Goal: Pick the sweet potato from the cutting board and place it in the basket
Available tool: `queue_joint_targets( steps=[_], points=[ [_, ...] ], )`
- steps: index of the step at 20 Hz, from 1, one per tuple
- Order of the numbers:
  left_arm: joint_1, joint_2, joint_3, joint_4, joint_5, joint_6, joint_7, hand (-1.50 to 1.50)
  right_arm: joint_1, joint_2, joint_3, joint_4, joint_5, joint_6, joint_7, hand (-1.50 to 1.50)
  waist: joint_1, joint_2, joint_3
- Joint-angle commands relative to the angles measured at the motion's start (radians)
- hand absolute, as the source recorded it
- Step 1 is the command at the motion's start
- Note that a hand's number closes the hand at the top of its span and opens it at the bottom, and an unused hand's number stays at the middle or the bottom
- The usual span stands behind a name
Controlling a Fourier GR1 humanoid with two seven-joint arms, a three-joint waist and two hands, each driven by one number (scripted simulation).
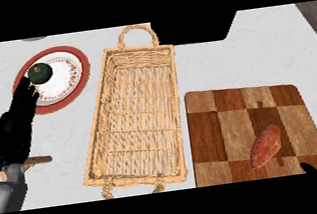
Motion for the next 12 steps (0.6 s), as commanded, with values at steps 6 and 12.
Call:
queue_joint_targets(
  steps=[6,12],
  points=[
    [0.044,0.012,0.020,-0.005,0.008,-0.027,-0.016,0.00,0.063,-0.190,-0.002,-0.526,0.142,0.109,0.580,-1.50,0.005,-0.013,0.010],
    [-0.085,-0.046,0.015,0.076,-0.025,0.000,0.017,0.00,0.004,-0.099,0.005,-0.644,0.347,0.180,0.766,-1.50,-0.007,-0.007,0.016]
  ],
)
